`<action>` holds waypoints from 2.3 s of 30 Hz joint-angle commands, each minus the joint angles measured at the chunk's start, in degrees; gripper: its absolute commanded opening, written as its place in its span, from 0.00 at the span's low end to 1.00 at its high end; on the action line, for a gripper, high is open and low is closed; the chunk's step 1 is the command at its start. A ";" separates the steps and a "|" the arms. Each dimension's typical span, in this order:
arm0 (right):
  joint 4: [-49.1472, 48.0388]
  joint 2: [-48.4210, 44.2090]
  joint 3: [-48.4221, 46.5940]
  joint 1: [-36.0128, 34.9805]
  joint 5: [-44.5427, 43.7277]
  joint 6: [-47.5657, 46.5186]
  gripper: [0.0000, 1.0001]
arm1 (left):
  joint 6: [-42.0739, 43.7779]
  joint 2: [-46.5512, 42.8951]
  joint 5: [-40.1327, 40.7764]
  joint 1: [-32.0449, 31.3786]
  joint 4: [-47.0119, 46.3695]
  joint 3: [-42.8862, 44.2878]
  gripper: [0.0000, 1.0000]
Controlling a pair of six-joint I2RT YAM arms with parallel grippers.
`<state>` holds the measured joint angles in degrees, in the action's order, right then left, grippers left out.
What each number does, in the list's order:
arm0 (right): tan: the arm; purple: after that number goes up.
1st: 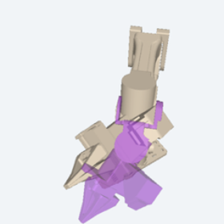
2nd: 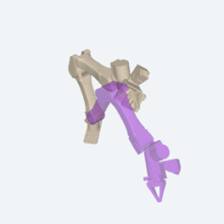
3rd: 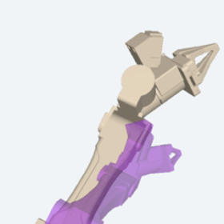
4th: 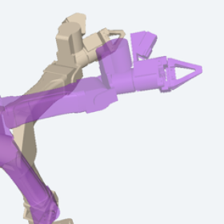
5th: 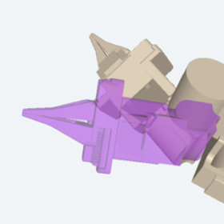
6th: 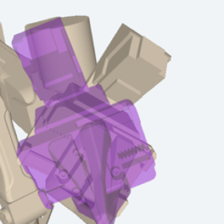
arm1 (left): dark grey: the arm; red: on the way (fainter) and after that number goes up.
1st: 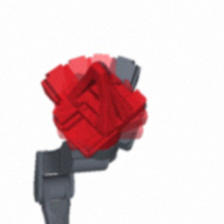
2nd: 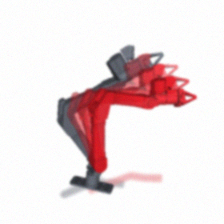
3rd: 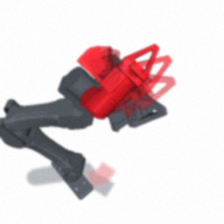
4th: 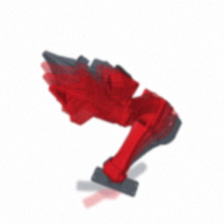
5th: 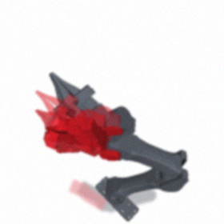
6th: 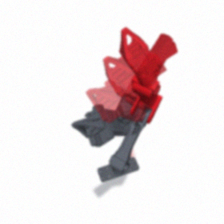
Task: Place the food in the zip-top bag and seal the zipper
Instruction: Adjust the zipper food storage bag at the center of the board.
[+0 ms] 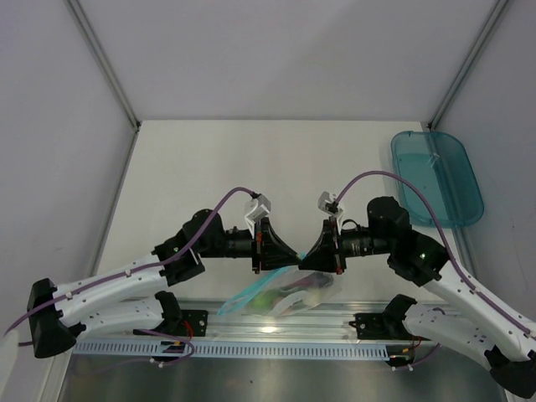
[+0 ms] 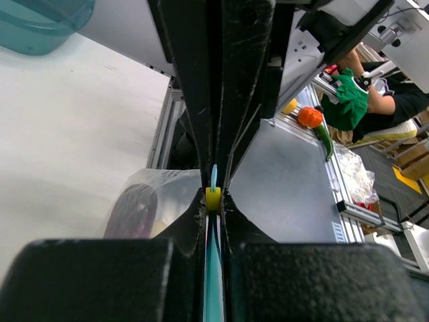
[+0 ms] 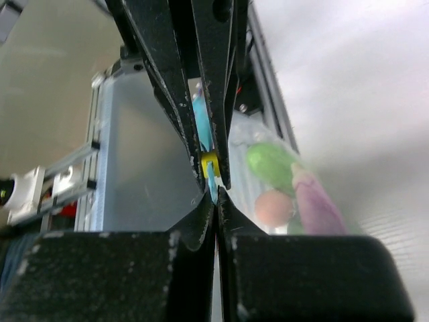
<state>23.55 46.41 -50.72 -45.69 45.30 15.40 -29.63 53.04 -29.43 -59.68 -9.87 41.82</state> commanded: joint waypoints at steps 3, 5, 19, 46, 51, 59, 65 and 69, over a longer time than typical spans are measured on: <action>-9.22 -5.98 0.61 -0.71 -16.97 8.94 0.00 | -0.78 0.05 0.16 0.27 0.90 0.72 0.01; -10.62 -7.12 1.67 -0.54 -17.18 10.43 0.00 | -1.04 -0.30 0.34 0.44 0.90 0.28 0.01; -9.32 -8.18 3.70 -3.97 -18.31 8.16 0.00 | -1.93 -3.38 -0.27 0.88 2.31 -0.52 0.01; 3.84 -1.42 -6.05 -4.06 -9.98 0.02 0.08 | -0.44 -7.77 4.64 0.88 8.72 -4.91 0.01; 9.40 2.27 -10.27 -2.92 -6.29 -6.25 0.31 | 1.50 -7.95 4.91 0.88 12.32 -2.63 0.01; 8.80 5.53 -10.72 0.16 -1.09 -7.75 0.22 | 1.41 -7.42 3.33 0.88 11.19 -2.10 0.01; 7.13 7.55 -10.54 0.96 1.89 -7.40 0.23 | 1.50 -7.25 2.98 0.88 11.01 -2.01 0.01; 6.77 9.13 -10.98 0.96 3.57 -7.84 0.13 | 1.85 -6.72 2.54 0.88 11.01 -1.57 0.01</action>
<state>31.94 54.72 -59.72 -44.91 45.91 8.73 -29.36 46.17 -25.71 -58.85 1.89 37.30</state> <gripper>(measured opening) 0.151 0.008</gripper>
